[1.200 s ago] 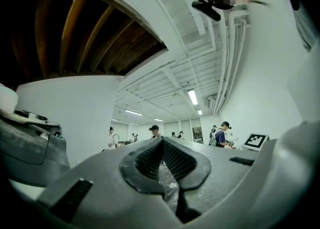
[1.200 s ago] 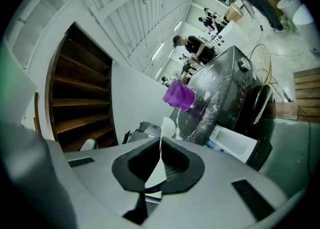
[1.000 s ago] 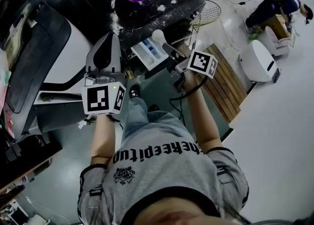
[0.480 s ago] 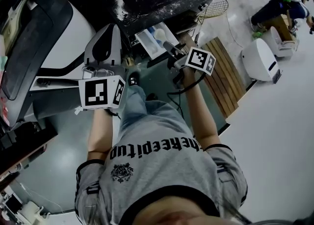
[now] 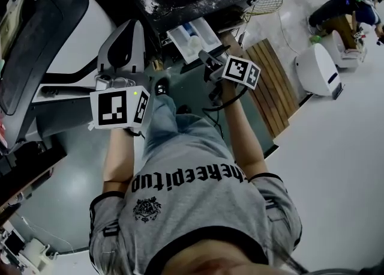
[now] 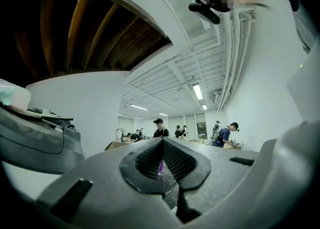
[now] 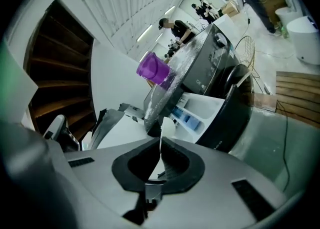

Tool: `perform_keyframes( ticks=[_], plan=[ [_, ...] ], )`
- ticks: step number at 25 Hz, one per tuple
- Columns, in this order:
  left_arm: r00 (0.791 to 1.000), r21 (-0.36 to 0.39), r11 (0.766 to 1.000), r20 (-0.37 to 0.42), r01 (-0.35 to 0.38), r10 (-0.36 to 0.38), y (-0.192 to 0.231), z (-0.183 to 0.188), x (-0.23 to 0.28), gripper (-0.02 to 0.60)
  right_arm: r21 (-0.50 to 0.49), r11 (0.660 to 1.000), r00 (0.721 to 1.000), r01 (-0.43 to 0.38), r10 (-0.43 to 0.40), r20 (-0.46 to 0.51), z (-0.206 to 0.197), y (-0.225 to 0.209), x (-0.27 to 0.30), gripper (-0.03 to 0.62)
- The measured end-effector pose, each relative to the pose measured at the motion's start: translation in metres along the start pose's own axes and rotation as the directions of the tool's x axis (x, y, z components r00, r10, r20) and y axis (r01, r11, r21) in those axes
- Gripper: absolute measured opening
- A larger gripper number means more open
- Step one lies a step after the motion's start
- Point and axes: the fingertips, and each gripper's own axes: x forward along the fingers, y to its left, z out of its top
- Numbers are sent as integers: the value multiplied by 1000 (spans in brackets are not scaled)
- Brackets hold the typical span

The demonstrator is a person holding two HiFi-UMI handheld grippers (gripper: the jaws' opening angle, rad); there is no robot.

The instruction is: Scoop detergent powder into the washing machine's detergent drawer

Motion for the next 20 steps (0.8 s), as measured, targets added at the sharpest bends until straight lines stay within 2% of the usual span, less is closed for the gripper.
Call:
perform_keyframes(
  ticks=[6, 11, 16, 20],
  plan=[
    [1000, 0, 1000, -6, -7, 7, 2, -3, -2, 3, -136, 988, 996, 78, -84, -41, -8, -12, 5, 6],
    [1000, 1, 1000, -7, -12, 12, 3, -3, -3, 3, -303, 940, 982, 157, -181, -53, -12, -19, 7, 6],
    [1000, -2, 1000, -10, -17, 17, 3, -5, -3, 3, -471, 859, 967, 199, -249, -45, -14, -20, 10, 6],
    [1000, -1, 1000, -9, -23, 23, 5, -5, -3, 3, -619, 749, 947, 237, -321, -25, -15, -21, 11, 6]
  ],
)
